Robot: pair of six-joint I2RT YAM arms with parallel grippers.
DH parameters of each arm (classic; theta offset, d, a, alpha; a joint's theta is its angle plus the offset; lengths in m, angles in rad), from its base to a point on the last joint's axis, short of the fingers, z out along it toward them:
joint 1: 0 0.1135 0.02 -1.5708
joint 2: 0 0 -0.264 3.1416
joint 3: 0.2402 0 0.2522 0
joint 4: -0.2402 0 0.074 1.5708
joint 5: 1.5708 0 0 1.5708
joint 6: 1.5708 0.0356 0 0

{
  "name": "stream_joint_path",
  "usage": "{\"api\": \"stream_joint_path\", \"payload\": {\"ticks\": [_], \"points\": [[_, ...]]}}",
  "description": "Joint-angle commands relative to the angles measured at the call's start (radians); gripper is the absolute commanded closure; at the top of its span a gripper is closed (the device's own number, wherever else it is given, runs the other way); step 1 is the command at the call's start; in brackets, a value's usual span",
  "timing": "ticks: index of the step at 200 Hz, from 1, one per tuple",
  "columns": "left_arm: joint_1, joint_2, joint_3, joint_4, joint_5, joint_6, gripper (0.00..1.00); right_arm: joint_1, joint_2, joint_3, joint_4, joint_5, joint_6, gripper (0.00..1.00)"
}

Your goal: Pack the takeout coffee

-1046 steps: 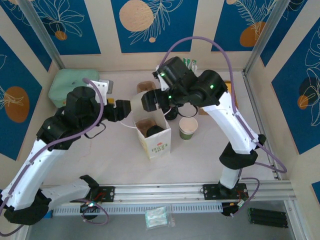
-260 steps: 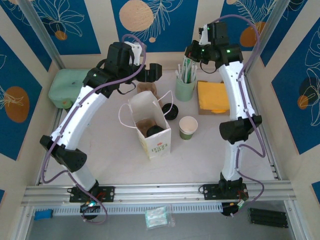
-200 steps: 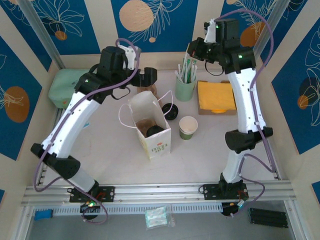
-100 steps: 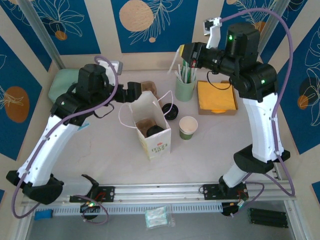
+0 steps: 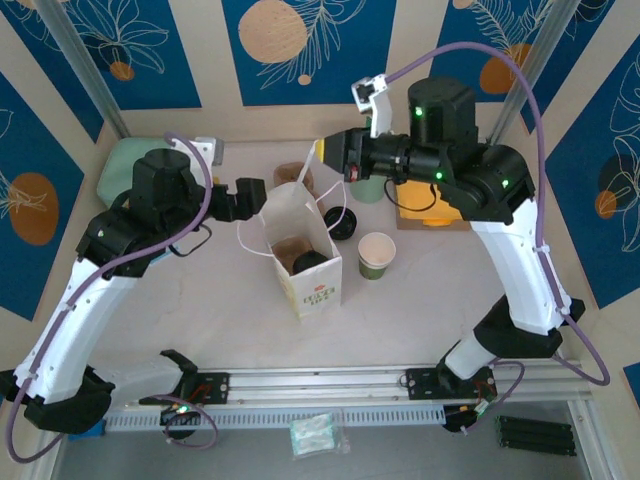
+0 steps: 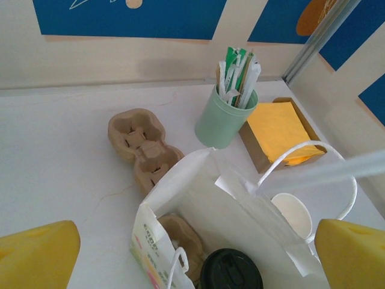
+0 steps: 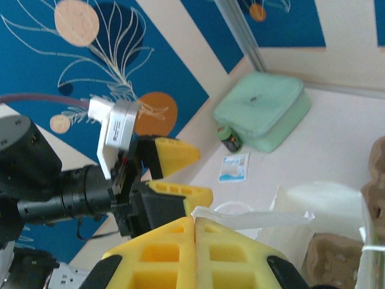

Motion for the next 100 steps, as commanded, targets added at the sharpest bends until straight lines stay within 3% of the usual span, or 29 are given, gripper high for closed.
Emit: {"api": "stream_joint_path", "payload": {"ticks": [1,100], "points": [[0.01,-0.019,-0.015,-0.006,-0.009,-0.014,0.0,0.033,-0.038,-0.055,-0.034,0.025,0.023,1.0],[0.01,-0.046,-0.059,0.018,0.016,-0.027,0.01,0.126,-0.044,-0.401,-0.007,-0.009,0.091,1.0]]}}
